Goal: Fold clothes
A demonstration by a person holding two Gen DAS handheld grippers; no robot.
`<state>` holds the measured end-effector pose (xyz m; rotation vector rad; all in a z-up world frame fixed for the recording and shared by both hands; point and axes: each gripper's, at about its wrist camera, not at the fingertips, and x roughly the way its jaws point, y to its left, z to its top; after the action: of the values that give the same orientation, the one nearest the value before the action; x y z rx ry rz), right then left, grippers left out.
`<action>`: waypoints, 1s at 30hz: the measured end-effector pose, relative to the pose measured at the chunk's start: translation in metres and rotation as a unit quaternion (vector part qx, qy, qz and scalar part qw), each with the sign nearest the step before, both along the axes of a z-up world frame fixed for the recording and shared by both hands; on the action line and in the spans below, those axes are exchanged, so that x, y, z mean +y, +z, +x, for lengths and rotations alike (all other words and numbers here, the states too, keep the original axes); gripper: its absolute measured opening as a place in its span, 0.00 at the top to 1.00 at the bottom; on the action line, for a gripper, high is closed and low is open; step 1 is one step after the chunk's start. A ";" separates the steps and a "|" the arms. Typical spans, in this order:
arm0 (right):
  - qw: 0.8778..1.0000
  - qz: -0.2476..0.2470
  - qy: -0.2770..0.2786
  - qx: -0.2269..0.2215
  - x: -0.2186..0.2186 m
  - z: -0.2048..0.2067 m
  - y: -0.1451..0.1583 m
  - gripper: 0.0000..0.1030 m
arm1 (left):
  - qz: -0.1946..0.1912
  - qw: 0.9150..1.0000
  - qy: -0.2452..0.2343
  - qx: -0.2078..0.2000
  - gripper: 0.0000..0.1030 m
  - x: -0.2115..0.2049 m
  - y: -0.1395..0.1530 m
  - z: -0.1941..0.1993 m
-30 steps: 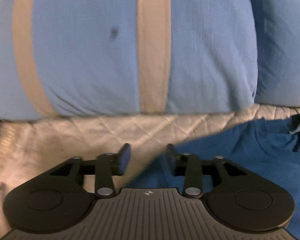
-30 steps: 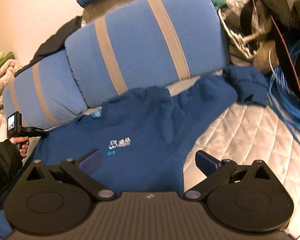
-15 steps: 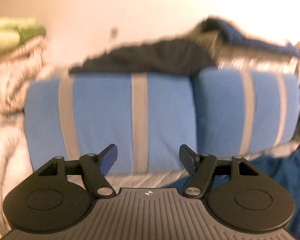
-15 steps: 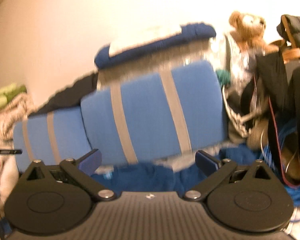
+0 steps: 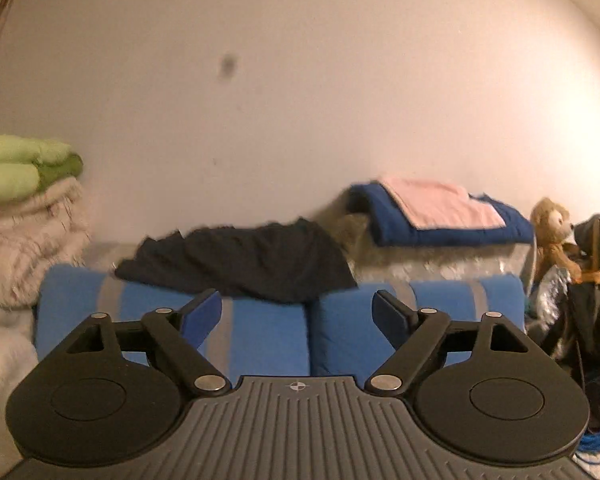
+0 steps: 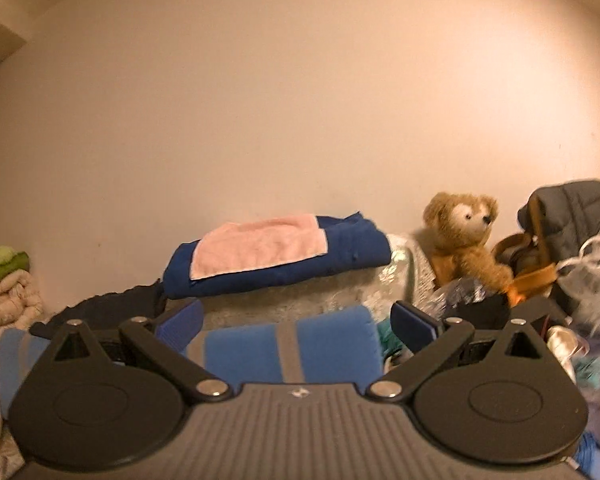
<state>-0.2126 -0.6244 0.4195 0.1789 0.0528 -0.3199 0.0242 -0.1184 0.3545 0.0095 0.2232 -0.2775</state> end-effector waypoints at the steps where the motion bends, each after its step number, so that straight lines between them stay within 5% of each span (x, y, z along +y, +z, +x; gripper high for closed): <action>1: 1.000 -0.005 -0.002 0.006 0.000 -0.001 -0.005 0.00 | -0.003 1.000 -0.003 0.010 0.19 -0.006 -0.011 0.001; 13: 0.989 -0.028 0.004 0.142 0.001 0.024 -0.146 0.00 | -0.003 0.990 -0.055 0.129 0.19 -0.077 -0.188 0.025; 20: 0.979 -0.005 -0.010 0.204 -0.015 0.047 -0.211 0.00 | -0.020 0.983 -0.057 0.176 0.19 -0.080 -0.266 0.018; 30: 0.964 0.076 -0.014 0.256 -0.032 0.108 -0.314 0.01 | -0.015 0.988 -0.029 0.152 0.20 -0.062 -0.274 0.015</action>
<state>-0.1046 -0.6560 0.1053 0.2457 0.5887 -0.3847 0.0389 -0.1804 0.0806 -0.0567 0.5229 -0.3392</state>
